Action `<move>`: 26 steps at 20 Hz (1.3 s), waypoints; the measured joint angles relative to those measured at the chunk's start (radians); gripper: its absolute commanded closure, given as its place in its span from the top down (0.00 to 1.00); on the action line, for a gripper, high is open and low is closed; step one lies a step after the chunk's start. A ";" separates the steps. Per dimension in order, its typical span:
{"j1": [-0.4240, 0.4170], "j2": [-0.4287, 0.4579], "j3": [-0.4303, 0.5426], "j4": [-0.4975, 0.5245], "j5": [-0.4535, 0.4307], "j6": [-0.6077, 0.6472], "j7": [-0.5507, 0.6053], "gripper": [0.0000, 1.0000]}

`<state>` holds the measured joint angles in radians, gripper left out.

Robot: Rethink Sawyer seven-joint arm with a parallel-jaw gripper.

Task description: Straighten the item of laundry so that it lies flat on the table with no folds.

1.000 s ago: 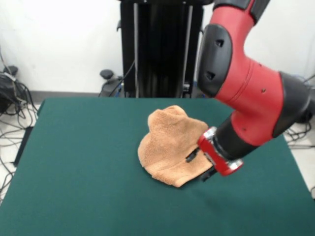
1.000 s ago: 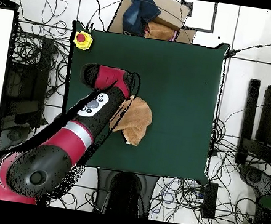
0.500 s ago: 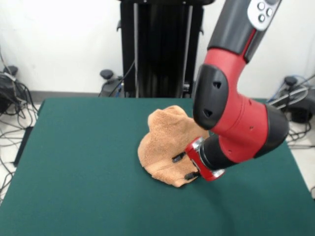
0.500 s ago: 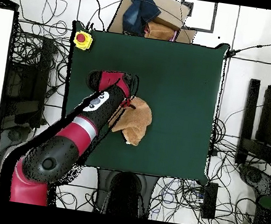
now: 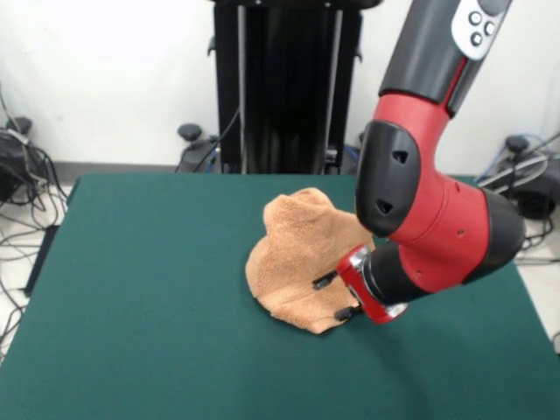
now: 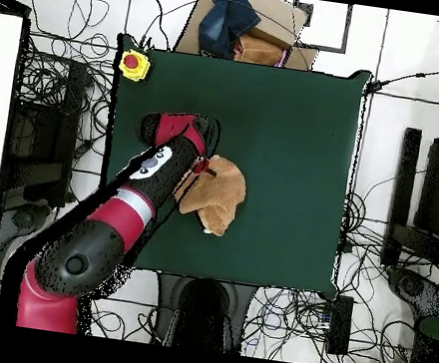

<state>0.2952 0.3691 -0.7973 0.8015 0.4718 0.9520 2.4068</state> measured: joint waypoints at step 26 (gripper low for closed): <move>0.001 0.047 -0.049 -0.118 0.016 0.022 0.115 1.00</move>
<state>0.2964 0.4165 -0.8465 0.6830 0.4877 0.9737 2.5218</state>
